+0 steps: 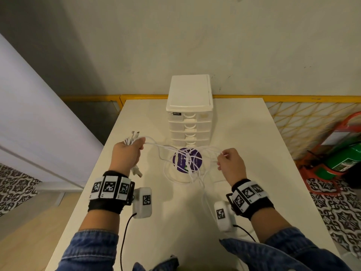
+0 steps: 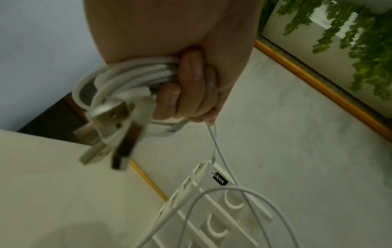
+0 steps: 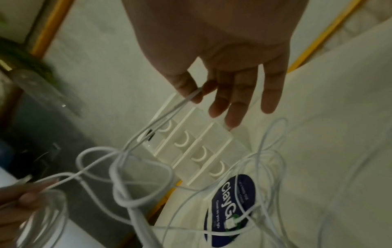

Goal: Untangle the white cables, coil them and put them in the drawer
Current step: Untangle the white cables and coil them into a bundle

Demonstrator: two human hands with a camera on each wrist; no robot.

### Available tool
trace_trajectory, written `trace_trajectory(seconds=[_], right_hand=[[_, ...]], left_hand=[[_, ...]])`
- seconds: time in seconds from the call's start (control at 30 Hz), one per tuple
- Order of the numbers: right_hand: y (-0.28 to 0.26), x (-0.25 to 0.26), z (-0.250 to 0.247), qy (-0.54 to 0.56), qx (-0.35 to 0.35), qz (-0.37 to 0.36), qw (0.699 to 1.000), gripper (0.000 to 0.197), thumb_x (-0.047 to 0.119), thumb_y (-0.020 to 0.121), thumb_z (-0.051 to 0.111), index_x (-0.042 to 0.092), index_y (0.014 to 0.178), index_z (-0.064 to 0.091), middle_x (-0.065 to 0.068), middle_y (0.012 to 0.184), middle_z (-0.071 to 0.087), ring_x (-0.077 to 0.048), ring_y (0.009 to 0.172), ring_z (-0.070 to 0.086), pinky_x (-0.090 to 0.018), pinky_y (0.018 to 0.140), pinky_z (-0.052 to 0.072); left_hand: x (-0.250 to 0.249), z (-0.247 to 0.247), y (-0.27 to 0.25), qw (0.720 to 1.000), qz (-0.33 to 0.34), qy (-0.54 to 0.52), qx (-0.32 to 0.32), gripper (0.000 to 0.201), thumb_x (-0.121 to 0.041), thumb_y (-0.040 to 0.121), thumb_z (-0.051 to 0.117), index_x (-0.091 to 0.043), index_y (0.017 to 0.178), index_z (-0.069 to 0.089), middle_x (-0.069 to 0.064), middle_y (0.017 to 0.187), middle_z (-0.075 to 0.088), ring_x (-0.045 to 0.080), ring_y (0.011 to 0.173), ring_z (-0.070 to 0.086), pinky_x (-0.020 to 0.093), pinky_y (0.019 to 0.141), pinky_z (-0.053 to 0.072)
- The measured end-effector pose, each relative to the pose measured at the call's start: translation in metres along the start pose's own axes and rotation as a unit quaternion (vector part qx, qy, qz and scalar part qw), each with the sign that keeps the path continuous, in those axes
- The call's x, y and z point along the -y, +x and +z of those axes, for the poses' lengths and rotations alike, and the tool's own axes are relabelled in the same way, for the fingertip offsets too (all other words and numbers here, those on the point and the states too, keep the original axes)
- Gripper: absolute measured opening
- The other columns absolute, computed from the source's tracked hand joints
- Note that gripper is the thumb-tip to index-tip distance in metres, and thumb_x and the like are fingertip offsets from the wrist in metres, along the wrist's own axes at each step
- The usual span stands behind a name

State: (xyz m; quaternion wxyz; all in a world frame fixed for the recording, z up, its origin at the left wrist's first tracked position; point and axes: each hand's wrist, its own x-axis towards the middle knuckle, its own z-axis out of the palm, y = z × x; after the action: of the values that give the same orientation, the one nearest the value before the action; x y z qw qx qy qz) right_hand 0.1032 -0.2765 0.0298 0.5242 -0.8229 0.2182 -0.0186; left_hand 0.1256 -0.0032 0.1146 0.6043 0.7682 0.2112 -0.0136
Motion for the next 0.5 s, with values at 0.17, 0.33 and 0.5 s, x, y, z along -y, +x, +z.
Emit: trace_trajectory(seconds=[0.17,0.33,0.5], right_hand=[[-0.016,0.030,0.009,-0.051,0.027,-0.202,0.978,0.071,0.050,0.082,0.059,0.019,0.141,0.034,-0.002,0.140,0.043,-0.015,0.129,0.039,-0.027,0.105,0.032],[-0.040,0.058,0.040,0.010,0.259,-0.281,0.924,0.083,0.027,0.080,0.072,0.026,0.146,0.022,0.017,0.133,0.047,0.003,0.120,0.046,-0.017,0.102,0.035],[-0.031,0.026,0.047,0.012,0.245,-0.207,0.947,0.022,0.030,0.095,0.050,0.030,0.079,0.064,0.010,0.072,0.065,0.000,0.071,0.059,-0.027,0.079,0.047]], left_hand=[[-0.006,0.022,-0.013,0.986,0.057,0.127,0.087,0.031,-0.026,0.086,0.066,-0.009,0.062,0.058,0.002,0.046,0.047,0.010,0.034,0.038,0.022,0.046,0.034],[-0.023,0.047,-0.039,0.967,0.114,0.142,0.179,0.030,-0.014,0.083,0.067,-0.010,0.056,0.054,-0.008,0.034,0.044,0.004,0.031,0.038,0.015,0.040,0.032],[-0.037,0.036,-0.034,0.977,0.135,0.115,0.118,0.027,-0.017,0.080,0.068,-0.007,0.058,0.056,0.005,0.047,0.045,0.012,0.035,0.036,0.017,0.037,0.031]])
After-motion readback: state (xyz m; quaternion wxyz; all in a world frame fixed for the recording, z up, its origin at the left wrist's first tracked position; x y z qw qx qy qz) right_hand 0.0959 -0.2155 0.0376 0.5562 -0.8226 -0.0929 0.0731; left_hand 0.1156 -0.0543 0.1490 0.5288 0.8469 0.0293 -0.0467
